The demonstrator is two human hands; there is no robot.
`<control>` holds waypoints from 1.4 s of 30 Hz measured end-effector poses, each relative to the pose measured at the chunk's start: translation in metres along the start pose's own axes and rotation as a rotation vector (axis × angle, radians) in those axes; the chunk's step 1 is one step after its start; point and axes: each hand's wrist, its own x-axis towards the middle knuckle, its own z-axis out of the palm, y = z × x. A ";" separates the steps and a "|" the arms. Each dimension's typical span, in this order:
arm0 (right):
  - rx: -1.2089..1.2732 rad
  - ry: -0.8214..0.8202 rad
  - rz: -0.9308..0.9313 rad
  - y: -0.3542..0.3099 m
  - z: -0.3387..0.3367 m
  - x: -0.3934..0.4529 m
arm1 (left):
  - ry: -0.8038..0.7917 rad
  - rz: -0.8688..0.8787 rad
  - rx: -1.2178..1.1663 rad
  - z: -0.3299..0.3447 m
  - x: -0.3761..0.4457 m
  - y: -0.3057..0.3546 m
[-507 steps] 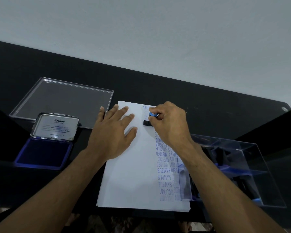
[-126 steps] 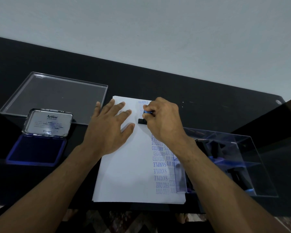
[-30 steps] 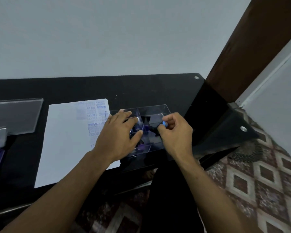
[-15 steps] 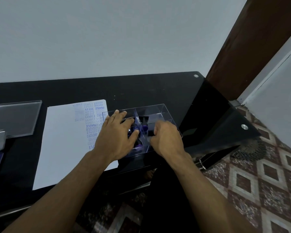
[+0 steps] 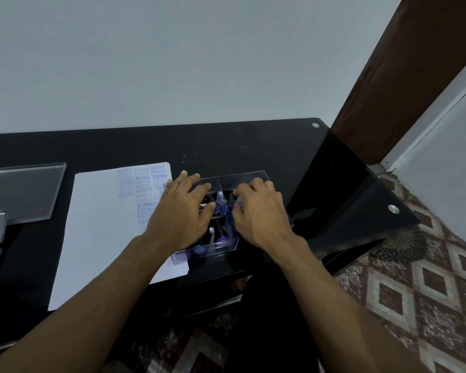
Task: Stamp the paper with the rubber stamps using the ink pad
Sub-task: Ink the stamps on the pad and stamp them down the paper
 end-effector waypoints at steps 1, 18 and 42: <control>0.004 -0.049 -0.033 0.000 0.001 0.003 | 0.000 0.004 0.003 0.001 0.001 -0.001; 0.179 -0.161 0.106 0.001 0.011 0.025 | 0.020 0.016 0.066 0.007 0.003 -0.005; 0.206 0.018 0.095 0.007 0.016 0.028 | 0.027 -0.003 0.066 0.007 0.003 -0.004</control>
